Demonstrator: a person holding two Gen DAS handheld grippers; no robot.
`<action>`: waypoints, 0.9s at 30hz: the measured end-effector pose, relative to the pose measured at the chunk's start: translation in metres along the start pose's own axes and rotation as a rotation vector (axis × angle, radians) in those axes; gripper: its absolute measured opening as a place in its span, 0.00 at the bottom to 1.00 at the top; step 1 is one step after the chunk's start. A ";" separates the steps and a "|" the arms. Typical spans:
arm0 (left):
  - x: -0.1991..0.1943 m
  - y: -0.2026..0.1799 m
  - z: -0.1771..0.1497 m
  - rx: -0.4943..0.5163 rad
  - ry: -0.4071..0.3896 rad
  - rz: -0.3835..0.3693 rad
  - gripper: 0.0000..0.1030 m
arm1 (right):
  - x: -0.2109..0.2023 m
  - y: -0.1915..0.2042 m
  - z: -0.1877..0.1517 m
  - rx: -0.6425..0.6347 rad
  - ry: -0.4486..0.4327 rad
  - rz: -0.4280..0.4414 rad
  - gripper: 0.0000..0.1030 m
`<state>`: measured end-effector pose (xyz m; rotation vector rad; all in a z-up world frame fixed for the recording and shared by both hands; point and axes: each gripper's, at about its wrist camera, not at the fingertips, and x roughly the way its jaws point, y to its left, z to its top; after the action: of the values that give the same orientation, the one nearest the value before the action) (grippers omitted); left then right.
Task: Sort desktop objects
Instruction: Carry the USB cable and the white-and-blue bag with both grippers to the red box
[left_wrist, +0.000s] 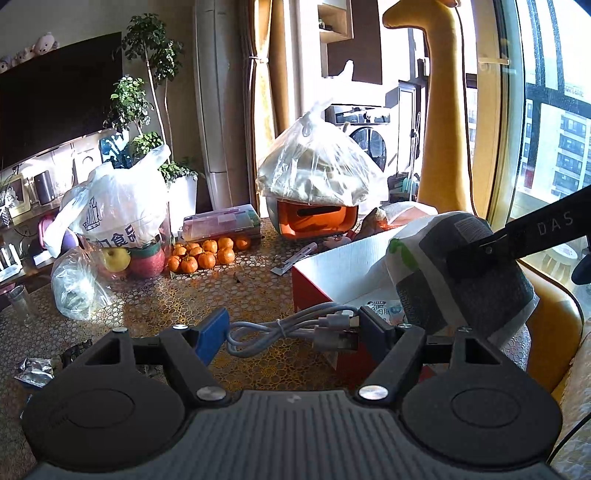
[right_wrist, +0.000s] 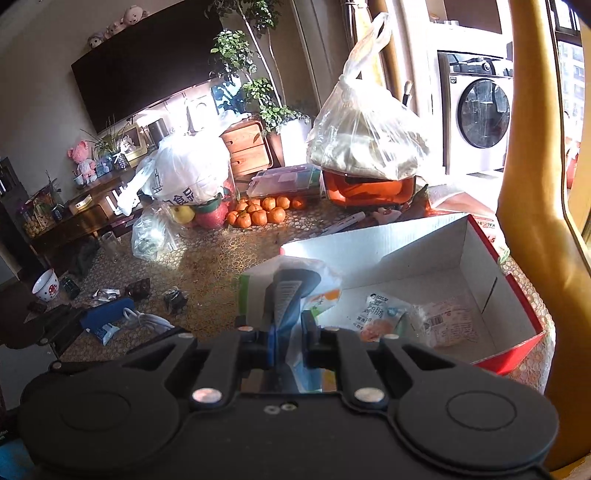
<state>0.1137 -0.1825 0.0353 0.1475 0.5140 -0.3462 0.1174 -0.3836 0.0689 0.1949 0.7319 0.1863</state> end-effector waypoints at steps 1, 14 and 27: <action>0.003 -0.003 0.002 0.005 0.001 -0.001 0.73 | -0.001 -0.004 0.002 0.003 -0.004 -0.008 0.12; 0.040 -0.033 0.021 0.083 0.020 -0.047 0.73 | 0.006 -0.066 0.023 0.067 -0.030 -0.129 0.13; 0.088 -0.062 0.039 0.138 0.066 -0.097 0.73 | 0.028 -0.108 0.025 0.113 -0.014 -0.192 0.13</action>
<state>0.1804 -0.2737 0.0212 0.2688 0.5638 -0.4726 0.1662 -0.4844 0.0430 0.2316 0.7428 -0.0396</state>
